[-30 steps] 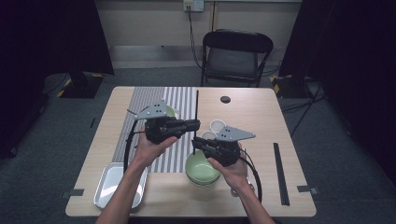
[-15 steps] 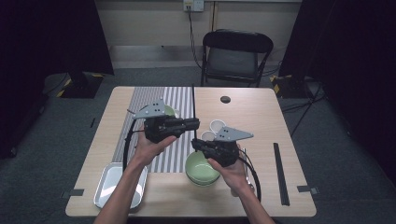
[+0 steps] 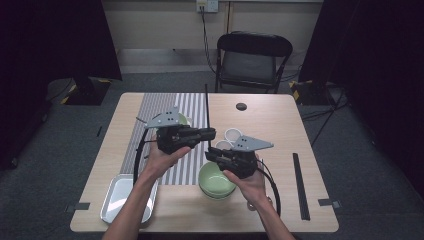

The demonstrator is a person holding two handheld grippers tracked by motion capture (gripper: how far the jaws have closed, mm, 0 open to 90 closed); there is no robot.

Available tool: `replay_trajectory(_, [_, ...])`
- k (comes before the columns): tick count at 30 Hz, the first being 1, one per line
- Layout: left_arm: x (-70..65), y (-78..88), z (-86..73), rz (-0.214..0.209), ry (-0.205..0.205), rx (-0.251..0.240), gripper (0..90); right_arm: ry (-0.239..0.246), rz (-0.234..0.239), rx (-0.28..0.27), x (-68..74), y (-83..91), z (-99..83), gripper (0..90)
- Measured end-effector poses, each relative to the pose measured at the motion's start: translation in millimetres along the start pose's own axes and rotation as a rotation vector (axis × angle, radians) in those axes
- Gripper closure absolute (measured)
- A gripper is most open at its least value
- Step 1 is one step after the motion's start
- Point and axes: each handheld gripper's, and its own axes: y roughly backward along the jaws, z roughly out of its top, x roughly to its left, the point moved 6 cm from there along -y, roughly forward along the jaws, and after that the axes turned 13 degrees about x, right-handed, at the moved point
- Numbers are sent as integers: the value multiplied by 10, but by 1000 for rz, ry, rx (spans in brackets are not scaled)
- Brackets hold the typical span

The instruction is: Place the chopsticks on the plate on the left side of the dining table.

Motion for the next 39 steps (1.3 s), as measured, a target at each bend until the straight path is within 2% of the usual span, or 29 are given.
replay_trajectory(2, [1, 30, 25, 3, 0, -8, 849, -3, 4, 3, -14, -14, -18, 771])
replay_trajectory(4, [0, 43, 31, 7, -9, -11, 849, -1, 7, 3, -18, -22, -22, 836])
replay_trajectory(6, [-1, 41, 27, 10, -13, -6, 849, 5, 9, 0, -12, -22, -18, 841])
replay_trajectory(10, [-3, 22, 20, 7, 2, -31, 845, 19, -1, 6, 14, -27, -8, 853])
replay_trajectory(14, [-7, -22, -53, 10, -11, 9, 841, 22, -14, 5, 36, 9, 30, 856])
replay_trajectory(17, [-9, -47, -103, -3, 4, -2, 841, 28, -19, 8, 32, 19, 38, 856])
replay_trajectory(21, [-9, -70, -142, 0, 3, 16, 839, 23, -16, 4, 33, 23, 45, 856])
replay_trajectory(28, [-2, -116, -182, -7, 11, 16, 842, 16, -12, 5, 21, 16, 42, 853])
replay_trajectory(31, [9, -103, -184, -13, 17, 12, 844, 16, -1, -2, 21, 13, 39, 829])
replay_trajectory(33, [21, -83, -187, -10, 16, 16, 844, 13, -4, -5, 22, 13, 44, 767])
replay_trajectory(34, [32, -62, -184, -12, 19, 9, 845, 18, 0, -1, 27, 7, 42, 700])
replay_trajectory(36, [41, -51, -185, -8, 26, 5, 845, 16, -2, 2, 28, 3, 40, 671])
replay_trajectory(37, [55, -37, -189, -6, 25, 7, 845, 12, -1, 6, 25, -5, 37, 623])
replay_trajectory(38, [64, -15, -190, 0, 26, -14, 846, 13, -2, 6, 21, -8, 38, 595])
replay_trajectory(39, [76, -9, -201, 6, 16, -6, 846, 11, -5, 6, 17, -8, 39, 571])
